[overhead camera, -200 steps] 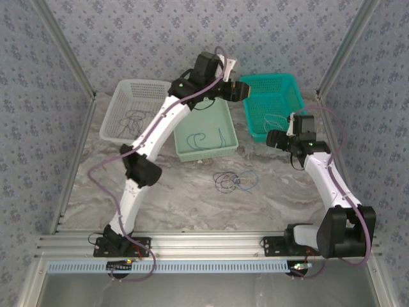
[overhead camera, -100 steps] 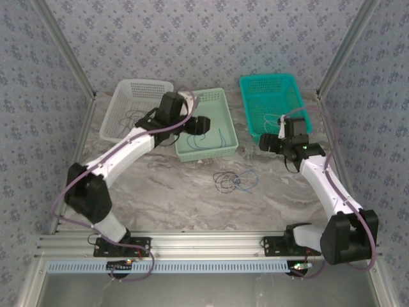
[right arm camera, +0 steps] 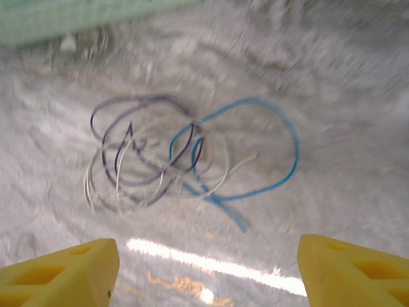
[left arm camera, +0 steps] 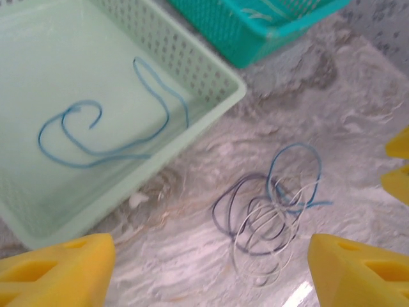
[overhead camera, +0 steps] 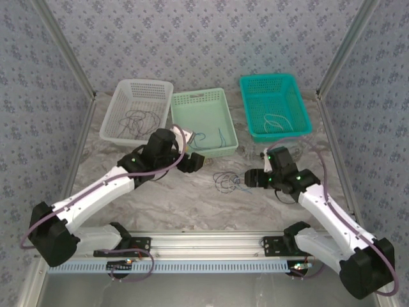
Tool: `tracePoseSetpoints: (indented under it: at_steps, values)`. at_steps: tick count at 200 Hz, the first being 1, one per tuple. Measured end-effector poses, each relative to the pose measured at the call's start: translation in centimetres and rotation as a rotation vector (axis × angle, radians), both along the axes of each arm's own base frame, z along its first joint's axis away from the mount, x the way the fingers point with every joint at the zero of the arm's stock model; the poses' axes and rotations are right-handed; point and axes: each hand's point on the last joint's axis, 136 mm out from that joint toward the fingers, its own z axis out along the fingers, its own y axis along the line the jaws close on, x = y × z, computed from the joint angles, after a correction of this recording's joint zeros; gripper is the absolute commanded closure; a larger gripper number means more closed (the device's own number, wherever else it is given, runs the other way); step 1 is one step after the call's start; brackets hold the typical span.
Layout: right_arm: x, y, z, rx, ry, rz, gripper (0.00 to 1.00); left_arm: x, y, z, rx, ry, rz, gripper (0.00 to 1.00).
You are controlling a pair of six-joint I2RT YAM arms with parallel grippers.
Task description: Untangle the cables
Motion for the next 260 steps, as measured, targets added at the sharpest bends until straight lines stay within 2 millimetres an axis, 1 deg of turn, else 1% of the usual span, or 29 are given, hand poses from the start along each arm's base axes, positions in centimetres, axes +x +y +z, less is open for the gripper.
tracePoseSetpoints:
  at_steps: [7, 20, 42, 58, 74, 94, 107, 141, 165, 185, 210, 230, 260]
  values:
    - [-0.7, 0.3, -0.4, -0.011, 0.013, 0.019, 0.26, -0.3, 0.5, -0.8, 0.009, 0.013, 0.008, 0.18]
    - [-1.4, 0.4, -0.9, -0.039, 0.027, 0.037, 0.27, -0.8, 1.0, -1.8, 0.016, 0.03, 0.016, 0.18]
    - [-2.1, 0.3, -1.6, -0.104, 0.026, 0.058, 0.29, -1.0, 1.3, -2.1, 0.011, 0.041, 0.028, 0.18]
    - [-2.0, 0.2, -2.1, -0.162, 0.017, 0.062, 0.29, -1.0, 1.2, -2.3, -0.001, 0.05, 0.039, 0.17]
    - [-1.9, -0.1, -3.1, -0.258, 0.031, 0.072, 0.29, -1.1, 1.3, -2.8, -0.008, 0.064, 0.048, 0.17]
    - [-1.3, -0.2, -4.1, -0.379, 0.037, 0.102, 0.26, -1.5, 1.6, -3.5, -0.01, 0.081, 0.059, 0.17]
    - [-0.8, 0.2, -4.2, -0.439, 0.023, 0.134, 0.24, -1.6, 1.9, -3.5, -0.016, 0.083, 0.065, 0.17]
    - [1.1, 1.8, -3.3, -0.571, -0.057, 0.247, 0.23, -1.7, 2.1, -2.5, -0.05, 0.065, 0.077, 0.15]
    - [2.1, 2.2, -3.1, -0.645, -0.091, 0.312, 0.23, -1.8, 2.6, -2.3, -0.061, 0.058, 0.085, 0.15]
    - [2.7, 2.4, -3.5, -0.726, -0.091, 0.385, 0.25, -1.9, 3.0, -2.4, -0.063, 0.056, 0.093, 0.15]
    - [2.8, 2.3, -4.5, -0.829, -0.076, 0.485, 0.24, -1.9, 3.2, -2.4, -0.068, 0.054, 0.1, 0.14]
    - [2.9, 2.2, -4.6, -0.865, -0.085, 0.532, 0.24, -2.0, 3.3, -2.7, -0.068, 0.06, 0.103, 0.14]
    - [3.8, 2.7, -4.4, -0.868, -0.125, 0.55, 0.26, -1.9, 3.5, -3.0, -0.068, 0.068, 0.112, 0.14]
